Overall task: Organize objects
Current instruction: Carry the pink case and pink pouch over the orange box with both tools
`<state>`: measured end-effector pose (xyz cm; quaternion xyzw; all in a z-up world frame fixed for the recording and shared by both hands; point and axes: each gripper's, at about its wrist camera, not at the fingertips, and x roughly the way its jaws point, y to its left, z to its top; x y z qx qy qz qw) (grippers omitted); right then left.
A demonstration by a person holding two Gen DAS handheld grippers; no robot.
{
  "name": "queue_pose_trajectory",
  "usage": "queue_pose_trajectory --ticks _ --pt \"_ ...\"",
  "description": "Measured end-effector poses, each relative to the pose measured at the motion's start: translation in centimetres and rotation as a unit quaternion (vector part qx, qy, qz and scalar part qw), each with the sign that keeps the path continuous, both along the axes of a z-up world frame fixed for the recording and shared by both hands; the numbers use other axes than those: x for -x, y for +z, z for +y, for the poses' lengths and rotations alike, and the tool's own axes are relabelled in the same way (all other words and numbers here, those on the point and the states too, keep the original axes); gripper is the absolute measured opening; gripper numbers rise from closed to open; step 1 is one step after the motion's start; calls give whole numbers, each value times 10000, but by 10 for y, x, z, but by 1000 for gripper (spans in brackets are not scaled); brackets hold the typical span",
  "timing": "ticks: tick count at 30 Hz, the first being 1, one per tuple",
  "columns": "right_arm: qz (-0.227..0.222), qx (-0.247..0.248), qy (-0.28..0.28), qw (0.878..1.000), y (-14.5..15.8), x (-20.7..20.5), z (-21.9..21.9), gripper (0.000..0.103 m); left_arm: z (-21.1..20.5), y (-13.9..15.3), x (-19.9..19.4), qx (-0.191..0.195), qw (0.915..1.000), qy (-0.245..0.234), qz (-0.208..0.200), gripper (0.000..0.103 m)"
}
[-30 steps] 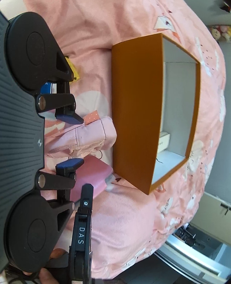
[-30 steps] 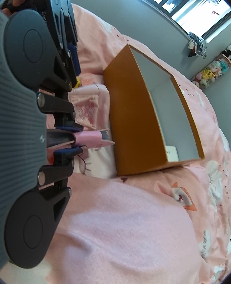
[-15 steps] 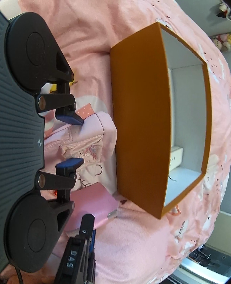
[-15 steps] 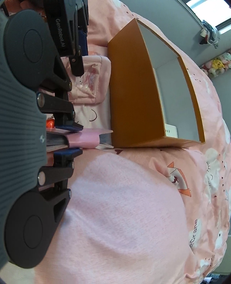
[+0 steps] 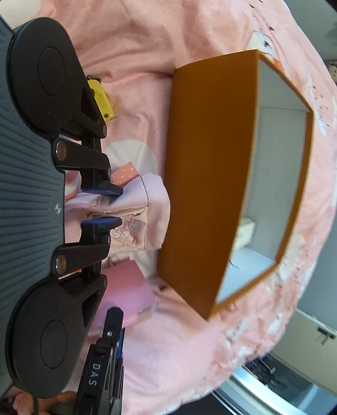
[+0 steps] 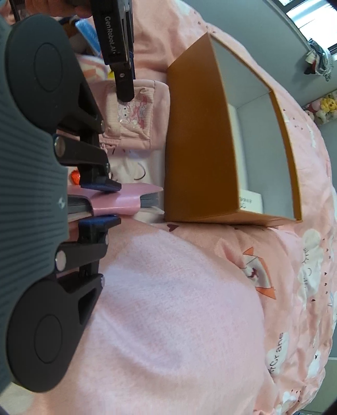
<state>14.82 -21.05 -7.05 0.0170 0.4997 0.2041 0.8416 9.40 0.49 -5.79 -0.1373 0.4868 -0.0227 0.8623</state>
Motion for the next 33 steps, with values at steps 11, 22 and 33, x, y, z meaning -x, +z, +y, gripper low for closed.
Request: queue_pose_trajectory --ticks 11,22,33 --pt "-880 -333 173 9954 78 20 2 21 9 59 17 369 9946 -191 -956 17" --pt "-1461 -746 392 9857 132 -10 33 21 35 109 -4 409 9860 -97 -1611 16" --pt "-1130 -1123 -176 9871 111 -108 67 21 69 125 -70 105 9836 180 -1793 16"
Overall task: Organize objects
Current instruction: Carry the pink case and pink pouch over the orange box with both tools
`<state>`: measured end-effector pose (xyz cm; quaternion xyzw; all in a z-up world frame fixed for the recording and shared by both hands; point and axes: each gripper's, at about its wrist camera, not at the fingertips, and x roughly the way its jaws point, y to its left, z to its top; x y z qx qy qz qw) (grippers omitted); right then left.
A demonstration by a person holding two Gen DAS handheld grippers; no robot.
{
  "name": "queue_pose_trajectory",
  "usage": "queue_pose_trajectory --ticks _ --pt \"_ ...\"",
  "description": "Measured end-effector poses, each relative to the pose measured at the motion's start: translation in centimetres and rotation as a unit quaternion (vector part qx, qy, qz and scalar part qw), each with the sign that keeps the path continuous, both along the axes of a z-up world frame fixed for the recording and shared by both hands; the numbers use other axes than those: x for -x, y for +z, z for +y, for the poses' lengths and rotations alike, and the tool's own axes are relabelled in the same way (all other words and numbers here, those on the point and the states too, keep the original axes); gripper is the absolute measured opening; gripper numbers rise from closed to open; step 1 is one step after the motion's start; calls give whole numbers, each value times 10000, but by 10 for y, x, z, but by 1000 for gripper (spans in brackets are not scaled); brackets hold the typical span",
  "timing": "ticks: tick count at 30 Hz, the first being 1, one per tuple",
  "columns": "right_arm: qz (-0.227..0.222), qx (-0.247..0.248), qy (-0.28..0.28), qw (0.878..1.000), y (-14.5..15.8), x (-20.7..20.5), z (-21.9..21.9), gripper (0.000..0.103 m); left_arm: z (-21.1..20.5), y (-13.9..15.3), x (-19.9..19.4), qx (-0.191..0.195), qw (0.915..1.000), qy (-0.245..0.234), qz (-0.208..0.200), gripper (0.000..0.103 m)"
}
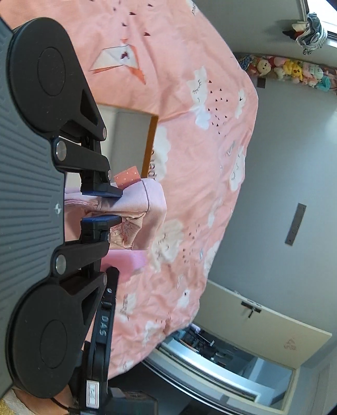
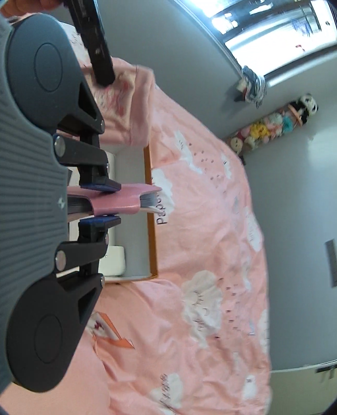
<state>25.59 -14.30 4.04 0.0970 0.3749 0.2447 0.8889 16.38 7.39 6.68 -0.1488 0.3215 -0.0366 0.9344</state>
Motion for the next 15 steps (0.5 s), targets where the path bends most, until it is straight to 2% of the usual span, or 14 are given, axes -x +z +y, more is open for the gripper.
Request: queue_pose_trajectory --ticks 5,8,15 --pt "591 37 -210 9980 -43 -50 22 21 13 -24 -32 -40 9994 58 336 16" --pt "797 170 -311 9962 -66 -71 35 21 21 -40 -48 3 9984 74 562 16" --pt "1322 119 -257 9908 -103 -102 52 21 36 -68 -77 99 9955 102 941 16"
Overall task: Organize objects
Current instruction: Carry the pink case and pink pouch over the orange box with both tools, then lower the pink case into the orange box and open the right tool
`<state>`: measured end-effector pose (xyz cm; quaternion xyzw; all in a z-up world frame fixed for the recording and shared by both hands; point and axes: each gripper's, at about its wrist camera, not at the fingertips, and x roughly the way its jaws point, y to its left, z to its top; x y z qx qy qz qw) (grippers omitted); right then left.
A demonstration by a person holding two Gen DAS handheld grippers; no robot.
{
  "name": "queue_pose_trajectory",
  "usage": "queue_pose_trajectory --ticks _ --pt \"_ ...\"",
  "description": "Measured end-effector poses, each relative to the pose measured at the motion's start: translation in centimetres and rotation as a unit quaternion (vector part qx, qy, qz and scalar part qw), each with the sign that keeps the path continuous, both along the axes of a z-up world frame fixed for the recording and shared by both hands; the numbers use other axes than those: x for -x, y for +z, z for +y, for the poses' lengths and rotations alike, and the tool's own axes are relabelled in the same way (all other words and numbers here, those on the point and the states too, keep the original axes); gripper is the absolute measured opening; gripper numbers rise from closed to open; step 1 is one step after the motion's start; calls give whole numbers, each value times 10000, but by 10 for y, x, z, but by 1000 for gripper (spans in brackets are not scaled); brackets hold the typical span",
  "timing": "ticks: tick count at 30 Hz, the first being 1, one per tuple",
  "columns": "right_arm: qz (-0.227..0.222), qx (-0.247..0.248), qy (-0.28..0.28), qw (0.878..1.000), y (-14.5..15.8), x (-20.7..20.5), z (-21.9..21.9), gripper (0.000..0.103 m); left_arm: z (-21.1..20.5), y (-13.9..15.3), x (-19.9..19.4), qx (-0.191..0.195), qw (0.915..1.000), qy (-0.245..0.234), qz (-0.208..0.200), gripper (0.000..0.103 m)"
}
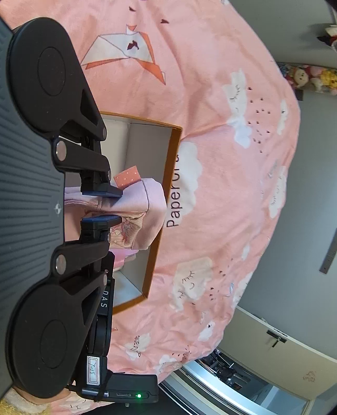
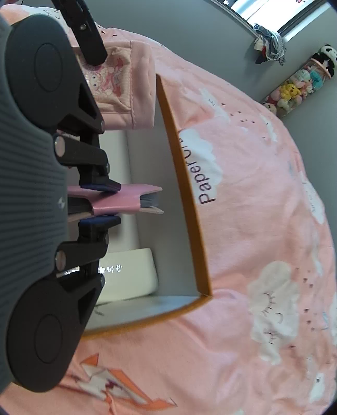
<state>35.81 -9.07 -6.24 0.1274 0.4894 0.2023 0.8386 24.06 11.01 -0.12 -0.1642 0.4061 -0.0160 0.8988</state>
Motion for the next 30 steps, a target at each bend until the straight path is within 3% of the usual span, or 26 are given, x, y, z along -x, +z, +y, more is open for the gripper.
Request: queue_pose_trajectory --ticks 6,13,18,21,24,28,30 --pt "238 401 103 9989 -19 -11 3 22 3 -13 -17 178 9996 -87 217 16" --pt "224 860 245 9957 -25 -19 7 27 1 -24 -29 284 9988 -135 378 16" --pt "422 702 276 9963 -30 -25 6 27 1 -26 -34 270 9985 -143 461 16" --pt "363 971 393 9938 -29 -24 11 32 0 -28 -38 281 9981 -183 518 16" --pt "228 932 468 9943 -23 -19 7 32 -1 -30 -41 335 9979 -196 527 16" --pt "-237 1025 541 9930 -4 -13 2 32 -2 -32 -45 418 9975 -169 540 16" --pt "-312 1058 611 9920 0 -12 0 26 -3 -33 -46 455 9974 -159 541 16"
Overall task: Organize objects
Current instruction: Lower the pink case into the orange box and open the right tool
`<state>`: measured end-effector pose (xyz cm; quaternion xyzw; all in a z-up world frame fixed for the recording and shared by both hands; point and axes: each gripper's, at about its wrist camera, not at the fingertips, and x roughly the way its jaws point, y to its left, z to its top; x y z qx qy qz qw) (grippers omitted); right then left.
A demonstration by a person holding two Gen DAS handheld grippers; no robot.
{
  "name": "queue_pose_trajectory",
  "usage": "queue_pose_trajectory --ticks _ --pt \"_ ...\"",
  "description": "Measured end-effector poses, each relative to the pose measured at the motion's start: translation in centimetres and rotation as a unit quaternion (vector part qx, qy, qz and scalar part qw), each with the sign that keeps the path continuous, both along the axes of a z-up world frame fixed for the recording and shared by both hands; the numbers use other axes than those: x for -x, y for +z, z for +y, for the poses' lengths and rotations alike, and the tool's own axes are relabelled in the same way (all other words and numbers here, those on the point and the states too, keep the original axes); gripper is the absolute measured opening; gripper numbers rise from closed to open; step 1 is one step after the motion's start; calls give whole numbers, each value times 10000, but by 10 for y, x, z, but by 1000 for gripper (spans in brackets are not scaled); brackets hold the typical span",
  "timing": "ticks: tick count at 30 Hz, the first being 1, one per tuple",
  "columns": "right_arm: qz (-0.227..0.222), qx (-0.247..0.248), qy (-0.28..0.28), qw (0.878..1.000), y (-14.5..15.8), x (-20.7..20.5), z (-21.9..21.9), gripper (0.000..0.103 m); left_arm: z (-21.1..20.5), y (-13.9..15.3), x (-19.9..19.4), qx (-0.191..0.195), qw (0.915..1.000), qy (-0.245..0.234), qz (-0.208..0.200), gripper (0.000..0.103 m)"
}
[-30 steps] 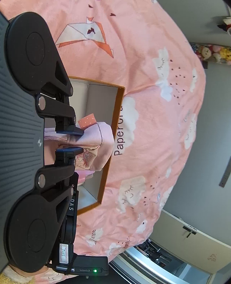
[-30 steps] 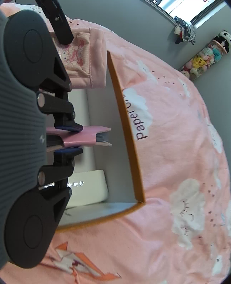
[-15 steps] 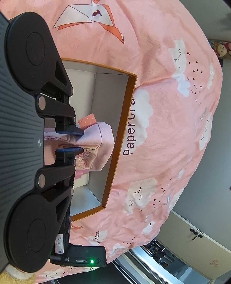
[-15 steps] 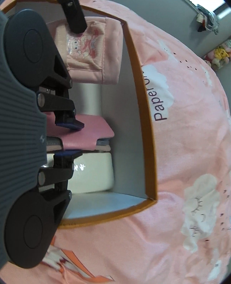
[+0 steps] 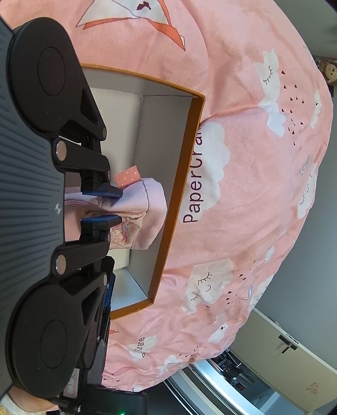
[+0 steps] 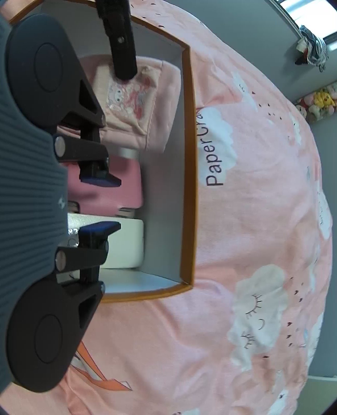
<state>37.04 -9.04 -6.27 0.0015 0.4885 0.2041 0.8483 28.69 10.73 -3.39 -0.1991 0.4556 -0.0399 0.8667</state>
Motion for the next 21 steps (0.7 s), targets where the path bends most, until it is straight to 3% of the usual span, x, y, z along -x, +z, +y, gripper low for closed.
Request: queue_pose_trajectory --ticks 1,8,12,17,21 --pt "-9 1 21 10000 1 0 -1 22 -1 -1 -1 52 10000 -15 5 16" --pt "-620 -101 -284 9976 19 15 -19 23 -12 -18 -16 556 9980 -171 241 16" --pt "-749 -109 -296 9967 24 22 -27 23 -18 -36 -25 588 9971 -69 474 17" --pt "-739 -144 -310 9967 20 22 -30 23 -16 -57 -32 939 9924 203 765 18" --pt "-715 -199 -241 9970 15 23 -31 23 -21 -62 -38 672 9935 196 901 22"
